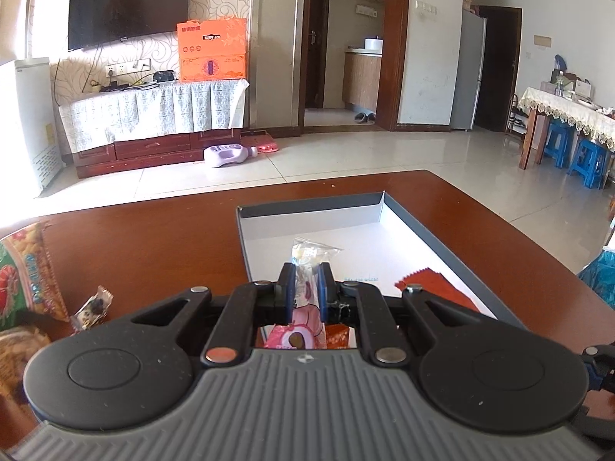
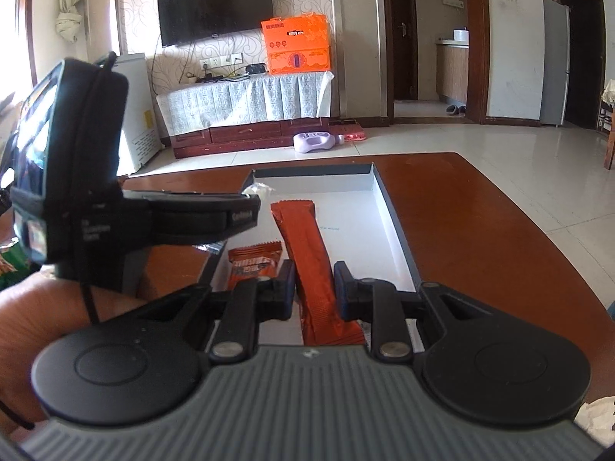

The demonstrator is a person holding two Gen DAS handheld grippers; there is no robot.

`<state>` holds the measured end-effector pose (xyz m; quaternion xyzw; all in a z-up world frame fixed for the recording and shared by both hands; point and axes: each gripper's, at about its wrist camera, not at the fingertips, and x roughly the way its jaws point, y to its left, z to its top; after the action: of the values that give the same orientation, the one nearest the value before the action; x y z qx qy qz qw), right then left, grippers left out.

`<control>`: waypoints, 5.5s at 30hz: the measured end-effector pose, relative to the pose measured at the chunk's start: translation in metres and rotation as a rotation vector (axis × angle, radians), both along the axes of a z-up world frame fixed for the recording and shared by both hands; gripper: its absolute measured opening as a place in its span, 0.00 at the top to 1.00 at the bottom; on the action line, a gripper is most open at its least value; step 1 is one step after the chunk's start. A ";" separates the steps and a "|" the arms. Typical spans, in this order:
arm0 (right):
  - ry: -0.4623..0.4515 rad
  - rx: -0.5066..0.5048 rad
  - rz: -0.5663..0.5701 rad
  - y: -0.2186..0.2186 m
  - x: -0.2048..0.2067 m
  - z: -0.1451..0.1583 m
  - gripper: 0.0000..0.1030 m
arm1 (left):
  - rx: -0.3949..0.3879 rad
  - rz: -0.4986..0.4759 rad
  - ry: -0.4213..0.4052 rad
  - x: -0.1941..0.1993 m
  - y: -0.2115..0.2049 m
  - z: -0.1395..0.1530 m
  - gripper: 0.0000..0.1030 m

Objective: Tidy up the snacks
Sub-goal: 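Carry both held packets over the grey box, then open left tool releasing pink packet in box while right tool releases orange stick, then move both open tools back toward the remaining snack pile, then grasp clear-wrapped round cake with left tool while right tool grasps gold square cake packet, then carry both held cake packets over the grey box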

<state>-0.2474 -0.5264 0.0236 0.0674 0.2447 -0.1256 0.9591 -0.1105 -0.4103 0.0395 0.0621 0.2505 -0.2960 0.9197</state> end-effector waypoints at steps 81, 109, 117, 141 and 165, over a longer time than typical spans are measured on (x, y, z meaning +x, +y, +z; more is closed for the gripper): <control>0.067 -0.153 0.269 0.151 0.072 -0.016 0.26 | 0.133 0.159 0.019 0.065 0.218 -0.041 0.14; 0.138 -0.046 0.292 0.164 0.127 -0.044 0.28 | 0.065 0.101 0.114 0.087 0.230 -0.046 0.31; 0.127 -0.047 0.297 0.159 0.123 -0.041 0.46 | 0.056 0.056 0.106 0.079 0.219 -0.047 0.48; 0.113 -0.071 0.336 0.143 0.074 -0.021 0.48 | 0.105 0.191 0.128 0.026 0.212 -0.042 0.49; 0.064 -0.089 0.387 0.148 0.034 -0.006 0.49 | 0.125 0.253 0.133 -0.021 0.219 -0.026 0.50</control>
<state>-0.2134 -0.3787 0.0178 -0.0274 0.2779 0.0485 0.9590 -0.1316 -0.1918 0.0133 0.0676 0.3347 -0.1650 0.9253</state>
